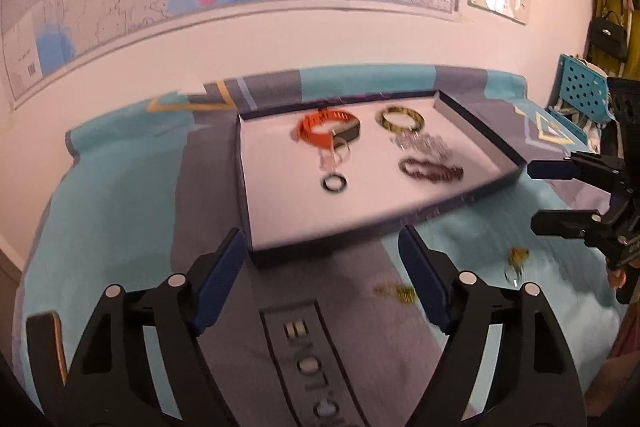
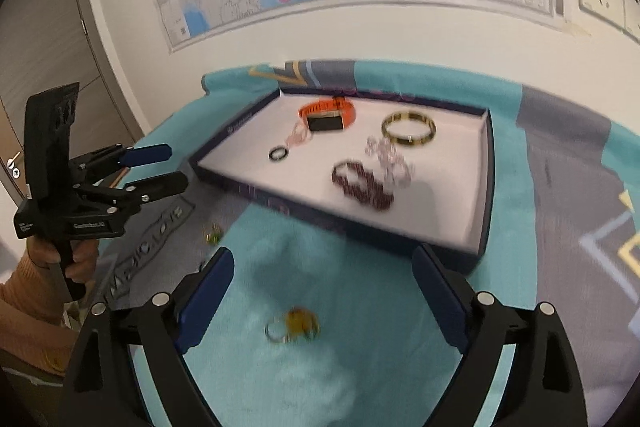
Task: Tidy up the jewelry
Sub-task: 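Withdraw both open tools from the box toward the remaining rings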
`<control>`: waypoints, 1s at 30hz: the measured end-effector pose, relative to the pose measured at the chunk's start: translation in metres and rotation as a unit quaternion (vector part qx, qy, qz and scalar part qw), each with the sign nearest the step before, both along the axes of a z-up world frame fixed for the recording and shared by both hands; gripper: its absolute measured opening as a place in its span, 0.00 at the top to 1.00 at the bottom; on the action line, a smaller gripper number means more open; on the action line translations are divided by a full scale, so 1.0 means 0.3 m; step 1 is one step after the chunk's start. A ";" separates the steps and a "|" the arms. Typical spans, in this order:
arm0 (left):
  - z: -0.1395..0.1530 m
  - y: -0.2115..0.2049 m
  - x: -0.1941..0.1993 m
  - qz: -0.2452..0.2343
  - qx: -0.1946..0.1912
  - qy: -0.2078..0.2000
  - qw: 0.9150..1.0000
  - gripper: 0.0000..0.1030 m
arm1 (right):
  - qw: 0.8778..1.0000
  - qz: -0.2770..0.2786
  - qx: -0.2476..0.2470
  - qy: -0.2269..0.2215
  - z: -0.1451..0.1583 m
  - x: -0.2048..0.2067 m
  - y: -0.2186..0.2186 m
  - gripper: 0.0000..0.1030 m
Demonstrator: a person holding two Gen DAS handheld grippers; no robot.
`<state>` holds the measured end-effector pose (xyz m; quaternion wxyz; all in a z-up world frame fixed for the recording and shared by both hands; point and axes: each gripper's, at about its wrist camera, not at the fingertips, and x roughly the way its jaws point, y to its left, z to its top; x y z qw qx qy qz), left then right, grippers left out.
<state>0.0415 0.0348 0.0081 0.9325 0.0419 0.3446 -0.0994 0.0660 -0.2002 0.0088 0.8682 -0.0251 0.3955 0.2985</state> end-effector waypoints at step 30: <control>-0.115 -0.146 -0.133 -0.088 0.003 0.053 0.995 0.39 | 0.998 -0.001 -0.010 0.055 -0.096 -0.034 0.000 0.78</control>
